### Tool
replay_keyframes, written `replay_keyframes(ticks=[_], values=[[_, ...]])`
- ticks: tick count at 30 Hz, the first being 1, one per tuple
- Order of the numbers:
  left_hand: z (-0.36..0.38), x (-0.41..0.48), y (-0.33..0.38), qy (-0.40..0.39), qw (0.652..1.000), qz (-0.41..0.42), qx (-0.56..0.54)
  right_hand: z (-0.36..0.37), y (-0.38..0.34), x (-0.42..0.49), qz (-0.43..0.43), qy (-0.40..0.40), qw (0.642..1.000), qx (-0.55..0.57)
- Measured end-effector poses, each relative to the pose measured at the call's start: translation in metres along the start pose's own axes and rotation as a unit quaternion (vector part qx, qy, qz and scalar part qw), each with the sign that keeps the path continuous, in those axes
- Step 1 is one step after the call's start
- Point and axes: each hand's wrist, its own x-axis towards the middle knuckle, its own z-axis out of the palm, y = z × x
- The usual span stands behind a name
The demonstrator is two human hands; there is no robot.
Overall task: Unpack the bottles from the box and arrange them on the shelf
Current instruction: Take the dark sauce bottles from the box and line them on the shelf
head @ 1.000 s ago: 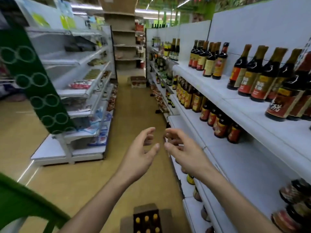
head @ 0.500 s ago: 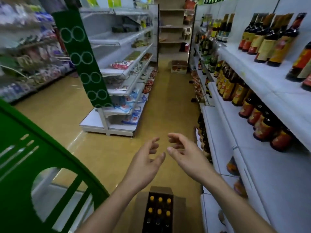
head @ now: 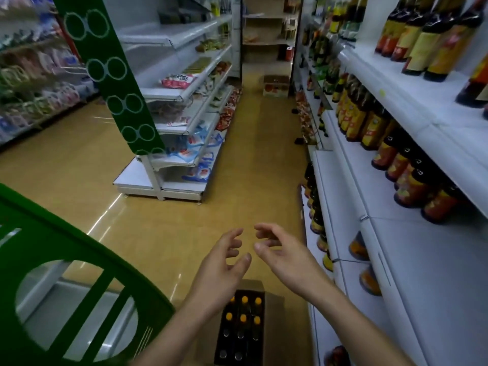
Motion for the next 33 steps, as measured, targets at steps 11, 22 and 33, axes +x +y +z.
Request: replay_keyframes(ticks=[11, 22, 33], values=[[0.023, 0.027, -0.102, -0.044, 0.998, -0.036, -0.037, 0.06, 0.082, 0.017, 0.097, 0.008, 0.995, -0.015], [0.076, 0.027, -0.304, -0.069, 0.994, -0.082, 0.007, 0.175, 0.249, 0.017, 0.164, 0.008, 0.986, 0.005], [0.165, 0.038, -0.563, -0.227, 0.959, -0.097, 0.139, 0.324, 0.496, 0.029, 0.191, -0.111, 0.974, -0.052]])
